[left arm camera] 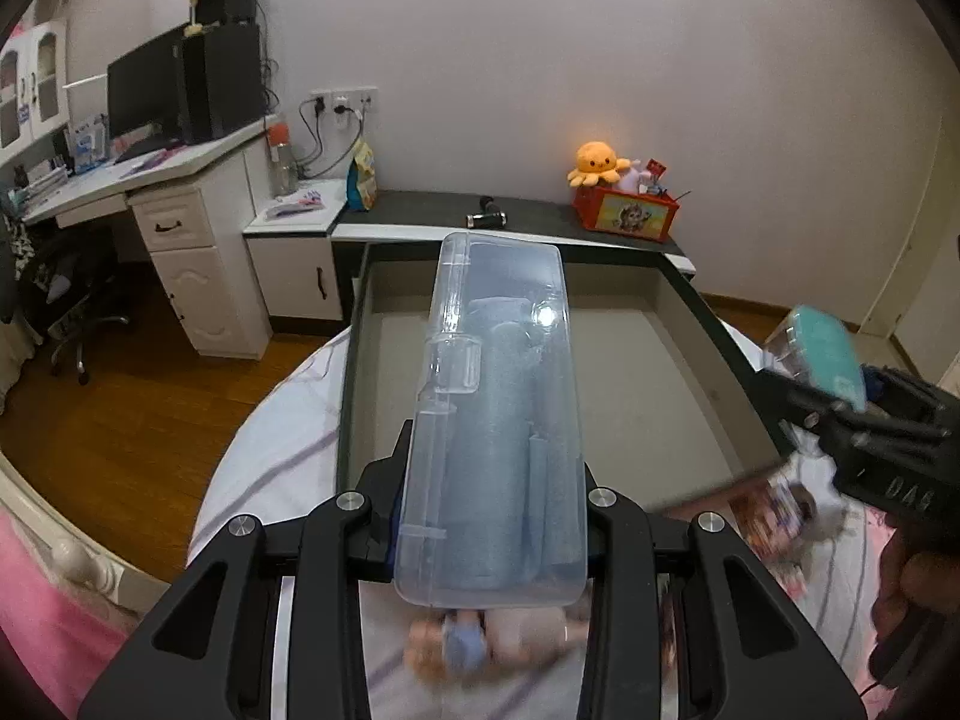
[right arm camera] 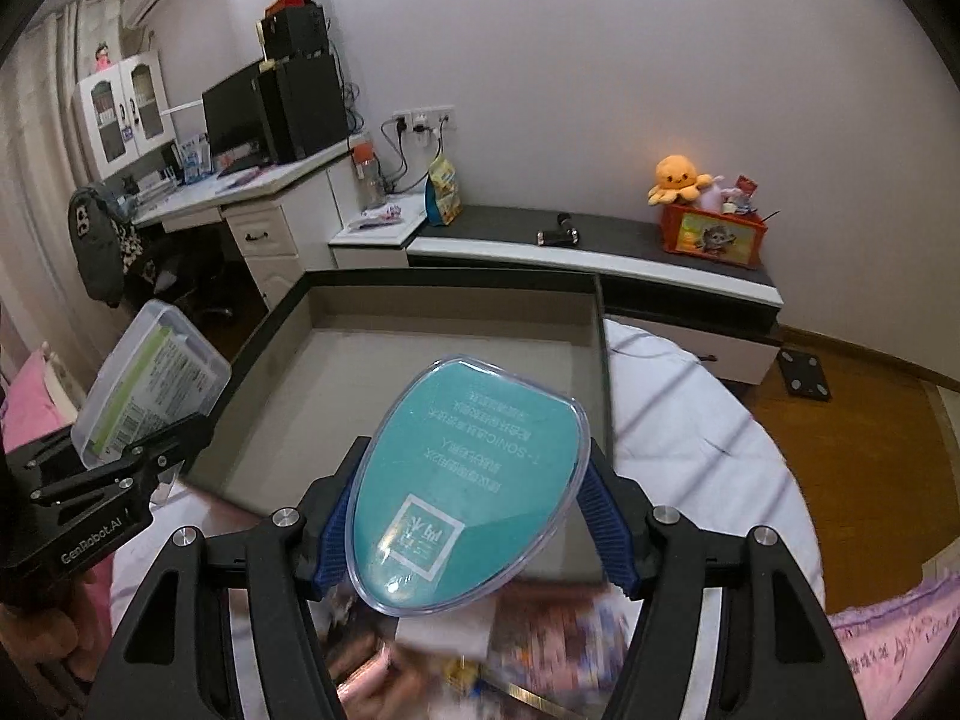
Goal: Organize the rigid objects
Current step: 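Carry the clear case with the left tool into the box while the right tool places the teal case there, then withdraw both tools from the box back over the table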
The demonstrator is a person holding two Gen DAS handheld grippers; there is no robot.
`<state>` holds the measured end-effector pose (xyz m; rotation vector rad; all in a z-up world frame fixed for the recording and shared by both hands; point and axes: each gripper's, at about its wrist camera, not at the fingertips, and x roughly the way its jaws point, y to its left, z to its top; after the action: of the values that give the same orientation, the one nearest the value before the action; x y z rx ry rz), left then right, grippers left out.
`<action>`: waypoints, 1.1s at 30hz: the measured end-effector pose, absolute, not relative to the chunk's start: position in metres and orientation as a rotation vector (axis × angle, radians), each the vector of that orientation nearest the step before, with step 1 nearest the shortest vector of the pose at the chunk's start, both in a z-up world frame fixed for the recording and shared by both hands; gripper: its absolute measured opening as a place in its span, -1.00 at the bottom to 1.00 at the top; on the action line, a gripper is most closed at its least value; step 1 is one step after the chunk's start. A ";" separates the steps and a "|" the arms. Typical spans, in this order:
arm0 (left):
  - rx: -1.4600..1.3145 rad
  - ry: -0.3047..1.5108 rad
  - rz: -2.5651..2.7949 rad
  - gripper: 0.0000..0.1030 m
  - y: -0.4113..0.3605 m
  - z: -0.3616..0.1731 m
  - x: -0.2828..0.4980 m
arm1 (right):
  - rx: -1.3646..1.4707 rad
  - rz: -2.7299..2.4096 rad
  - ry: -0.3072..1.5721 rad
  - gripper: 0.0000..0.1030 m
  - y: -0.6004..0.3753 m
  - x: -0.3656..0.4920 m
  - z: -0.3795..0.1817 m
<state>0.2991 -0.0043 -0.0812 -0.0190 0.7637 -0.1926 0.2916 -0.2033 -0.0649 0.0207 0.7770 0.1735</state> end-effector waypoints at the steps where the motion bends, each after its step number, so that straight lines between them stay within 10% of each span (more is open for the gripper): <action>1: -0.016 0.774 -0.184 -0.34 -0.006 -0.086 0.310 | 0.021 0.174 0.790 0.29 -0.203 0.299 -0.069; 8: 0.012 0.853 -0.172 -0.27 -0.021 -0.114 0.348 | 0.000 0.186 0.873 0.30 -0.197 0.331 -0.099; 13: 0.025 0.797 -0.123 0.89 -0.018 -0.107 0.343 | -0.020 0.173 0.883 0.64 -0.197 0.331 -0.105; 18: 0.000 0.745 -0.105 0.96 -0.003 -0.093 0.323 | 0.010 0.149 0.859 1.00 -0.201 0.318 -0.097; 33: -0.065 0.657 -0.079 0.99 0.028 -0.055 0.233 | 0.107 0.113 0.666 1.00 -0.220 0.230 -0.031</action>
<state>0.2332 0.0279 -0.0549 -0.0653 0.6572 -0.0792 0.2299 -0.2196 -0.0311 0.1074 0.6664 0.1133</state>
